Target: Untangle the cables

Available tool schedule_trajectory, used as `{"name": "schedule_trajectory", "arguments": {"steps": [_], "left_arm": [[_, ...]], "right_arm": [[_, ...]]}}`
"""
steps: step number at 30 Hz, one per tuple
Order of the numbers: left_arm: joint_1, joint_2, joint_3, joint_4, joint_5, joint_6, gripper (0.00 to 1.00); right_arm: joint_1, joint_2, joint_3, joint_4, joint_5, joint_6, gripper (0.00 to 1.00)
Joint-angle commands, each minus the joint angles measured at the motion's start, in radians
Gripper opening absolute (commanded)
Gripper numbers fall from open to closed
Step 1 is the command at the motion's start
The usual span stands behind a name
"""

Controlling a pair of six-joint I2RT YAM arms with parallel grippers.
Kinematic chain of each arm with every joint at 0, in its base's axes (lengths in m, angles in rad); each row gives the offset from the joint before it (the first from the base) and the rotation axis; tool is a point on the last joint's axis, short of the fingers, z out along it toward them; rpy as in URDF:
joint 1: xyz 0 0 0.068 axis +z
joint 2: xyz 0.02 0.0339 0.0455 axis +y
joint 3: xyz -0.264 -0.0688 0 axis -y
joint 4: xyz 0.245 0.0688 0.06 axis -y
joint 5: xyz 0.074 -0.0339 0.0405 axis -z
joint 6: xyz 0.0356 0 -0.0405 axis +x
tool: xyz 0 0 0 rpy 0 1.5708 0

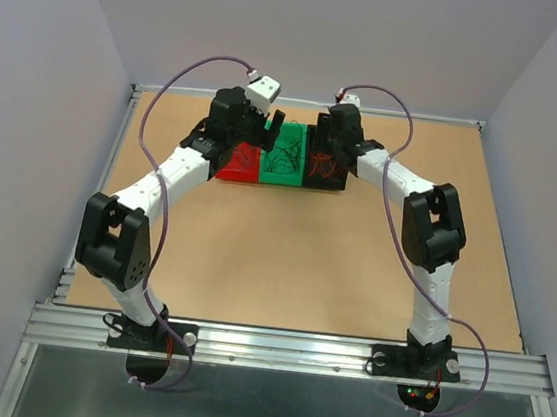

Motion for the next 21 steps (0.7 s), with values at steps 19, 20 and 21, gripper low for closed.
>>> {"name": "schedule_trajectory", "arguments": {"steps": [19, 20, 21], "left_arm": [[0.259, -0.856, -0.857, 0.435, -0.004, 0.015, 0.99], [0.262, -0.887, -0.875, 0.444, 0.008, 0.018, 0.99], [0.262, -0.915, -0.891, 0.444, 0.013, 0.021, 0.99]], "right_arm": [[0.024, -1.039, -1.003, 0.374, -0.024, -0.148, 1.00], [0.024, -1.082, -1.040, 0.374, -0.009, -0.144, 1.00], [0.024, -1.125, -1.077, 0.377, -0.001, -0.137, 1.00]]}}
